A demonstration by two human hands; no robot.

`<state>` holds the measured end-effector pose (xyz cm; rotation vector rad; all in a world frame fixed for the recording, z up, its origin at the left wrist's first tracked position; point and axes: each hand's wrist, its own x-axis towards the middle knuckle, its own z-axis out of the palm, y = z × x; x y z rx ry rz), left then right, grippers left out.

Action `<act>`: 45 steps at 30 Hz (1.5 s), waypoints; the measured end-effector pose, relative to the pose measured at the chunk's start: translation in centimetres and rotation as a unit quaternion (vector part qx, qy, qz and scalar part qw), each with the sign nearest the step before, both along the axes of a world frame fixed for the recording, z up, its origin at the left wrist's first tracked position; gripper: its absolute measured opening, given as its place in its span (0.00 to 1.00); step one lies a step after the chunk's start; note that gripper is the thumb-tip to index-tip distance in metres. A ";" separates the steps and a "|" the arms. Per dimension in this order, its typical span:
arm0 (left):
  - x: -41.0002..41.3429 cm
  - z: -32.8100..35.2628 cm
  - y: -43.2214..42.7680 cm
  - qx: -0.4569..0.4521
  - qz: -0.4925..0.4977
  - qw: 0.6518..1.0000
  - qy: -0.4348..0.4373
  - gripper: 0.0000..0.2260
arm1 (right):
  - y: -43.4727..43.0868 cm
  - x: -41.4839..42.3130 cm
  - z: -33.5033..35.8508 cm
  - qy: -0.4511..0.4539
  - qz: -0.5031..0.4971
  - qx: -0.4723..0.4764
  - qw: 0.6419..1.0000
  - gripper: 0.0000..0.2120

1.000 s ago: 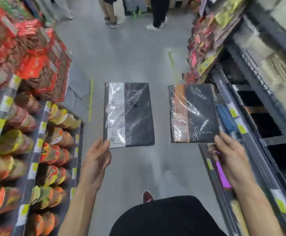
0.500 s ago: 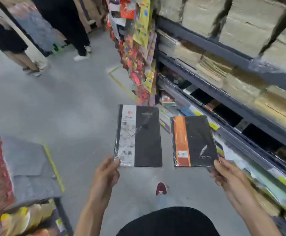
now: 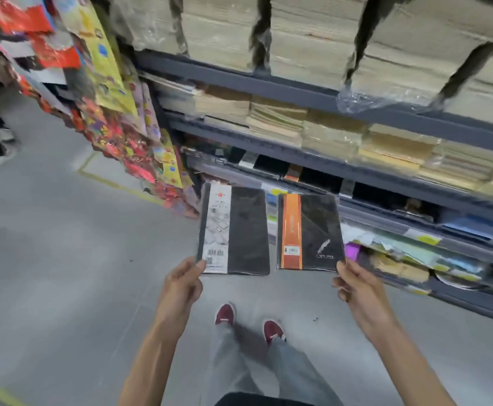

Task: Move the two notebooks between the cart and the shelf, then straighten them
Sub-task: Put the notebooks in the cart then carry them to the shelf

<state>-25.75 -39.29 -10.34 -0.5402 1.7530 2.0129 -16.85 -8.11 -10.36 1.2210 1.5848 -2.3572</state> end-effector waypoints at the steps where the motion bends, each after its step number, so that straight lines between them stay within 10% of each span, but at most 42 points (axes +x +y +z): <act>1: -1.4 -0.7 -0.1 -0.001 -0.020 1.000 -0.002 0.09 | -0.5 -0.5 -0.4 -0.002 -0.017 0.003 1.000 0.03; 13: -17.2 -9.0 0.7 0.012 -0.125 0.992 0.015 0.13 | -2.6 -7.1 -8.9 -0.007 -0.198 0.026 0.980 0.02; 28: -24.9 -16.2 5.2 0.050 -0.163 0.985 0.003 0.12 | 1.1 -15.1 -14.2 0.016 -0.173 0.047 0.984 0.02; 40: -28.6 -16.5 7.1 -0.090 -0.197 0.965 0.150 0.03 | 2.4 -16.8 -16.7 0.000 -0.140 0.228 0.964 0.19; 45: -27.8 -17.5 6.9 -0.131 -0.205 0.947 0.211 0.26 | 1.5 -16.6 -17.8 0.013 -0.136 0.261 0.956 0.26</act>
